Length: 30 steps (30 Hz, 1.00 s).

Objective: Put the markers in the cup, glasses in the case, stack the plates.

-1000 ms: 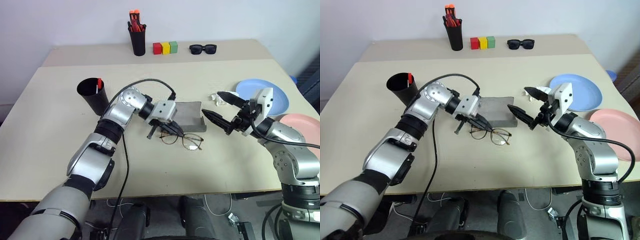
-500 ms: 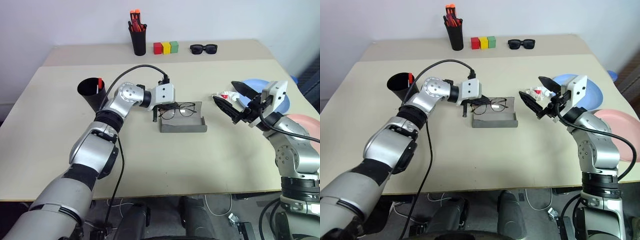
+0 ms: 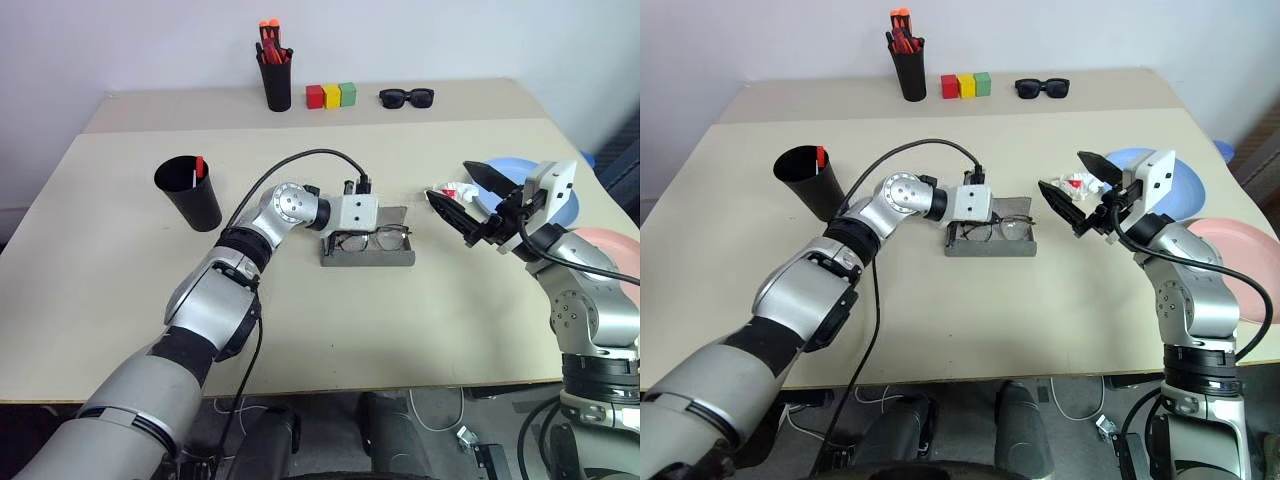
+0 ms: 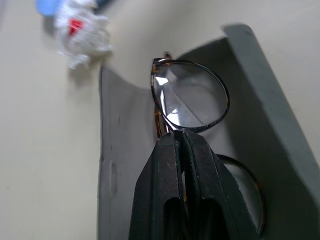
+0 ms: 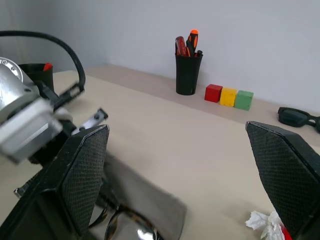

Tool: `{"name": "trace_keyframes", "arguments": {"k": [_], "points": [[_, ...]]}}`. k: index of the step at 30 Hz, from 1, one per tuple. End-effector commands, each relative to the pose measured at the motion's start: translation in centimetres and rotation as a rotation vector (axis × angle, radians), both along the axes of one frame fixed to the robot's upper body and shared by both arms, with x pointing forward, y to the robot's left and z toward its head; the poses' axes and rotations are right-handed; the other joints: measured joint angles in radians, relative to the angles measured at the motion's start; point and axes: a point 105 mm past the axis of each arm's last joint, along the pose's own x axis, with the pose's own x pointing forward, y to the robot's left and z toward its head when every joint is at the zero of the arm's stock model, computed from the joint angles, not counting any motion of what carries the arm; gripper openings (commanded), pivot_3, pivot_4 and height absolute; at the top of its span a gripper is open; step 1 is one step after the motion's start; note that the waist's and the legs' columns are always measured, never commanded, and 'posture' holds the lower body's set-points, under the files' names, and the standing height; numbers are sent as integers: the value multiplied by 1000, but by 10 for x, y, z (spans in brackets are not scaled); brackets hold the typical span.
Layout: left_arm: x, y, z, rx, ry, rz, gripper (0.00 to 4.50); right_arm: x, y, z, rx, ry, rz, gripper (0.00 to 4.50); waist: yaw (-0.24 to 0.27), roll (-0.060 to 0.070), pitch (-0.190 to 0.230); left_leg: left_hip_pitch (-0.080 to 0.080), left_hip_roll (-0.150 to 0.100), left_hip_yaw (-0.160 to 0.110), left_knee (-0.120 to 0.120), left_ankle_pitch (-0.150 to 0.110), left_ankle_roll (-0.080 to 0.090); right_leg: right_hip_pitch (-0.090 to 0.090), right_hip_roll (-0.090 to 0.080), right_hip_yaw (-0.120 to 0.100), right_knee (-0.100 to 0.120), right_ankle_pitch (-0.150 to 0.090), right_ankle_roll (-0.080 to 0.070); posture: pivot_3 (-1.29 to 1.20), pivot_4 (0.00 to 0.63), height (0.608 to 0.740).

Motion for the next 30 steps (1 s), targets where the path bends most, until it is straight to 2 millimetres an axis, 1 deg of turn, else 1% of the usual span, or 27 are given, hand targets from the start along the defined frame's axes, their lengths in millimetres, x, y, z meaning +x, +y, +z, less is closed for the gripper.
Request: {"name": "trace_keyframes", "arguments": {"k": [1,5,7,10,14,15,17,21,26,30], "points": [[-1,2,-1,34,18,-5,14,-8,3,15,-9,-70,10,4500,0,0,0,0,0,0,0,0,0,0,0,0,0,0,0,0,150,740],[-2,-5,4,-27,52,-3,14,-7,4,15,-15,-70,12,4500,1,0,0,0,0,0,0,0,0,0,0,0,0,0,0,0,150,740],[-5,-7,3,-26,81,-10,14,-6,5,15,-17,-70,13,4500,1,0,0,0,0,0,0,0,0,0,0,0,0,0,0,0,150,740],[-8,-7,4,-15,85,-37,1013,-4,6,16,-17,-71,15,4500,1,0,0,0,0,0,0,0,0,0,0,0,0,0,0,0,150,740],[-5,-6,11,-28,67,-35,2970,-4,7,15,-21,-68,21,4500,0,0,0,0,0,0,0,0,0,0,0,0,0,0,0,0,150,740],[-5,-6,14,-36,62,-33,3532,-3,7,15,-20,-66,22,4500,0,0,0,0,0,0,0,0,0,0,0,0,0,0,0,0,150,740],[-3,-5,22,-49,46,-30,4444,-2,7,15,-21,-64,21,4500,0,0,0,0,0,0,0,0,0,0,0,0,0,0,0,0,150,740],[0,-4,44,-119,29,-34,4444,0,8,14,-24,-60,22,4500,0,0,0,0,0,0,0,0,0,0,0,0,0,0,0,0,150,740],[5,5,69,-174,-16,-24,4444,3,9,15,-27,-61,24,4500,-1,0,0,0,0,0,0,0,0,0,0,0,0,0,0,0,150,740],[11,19,101,-279,-64,14,4444,9,10,16,-24,-57,18,4500,-3,0,0,0,0,0,0,0,0,0,0,0,0,0,0,0,150,740]]}}
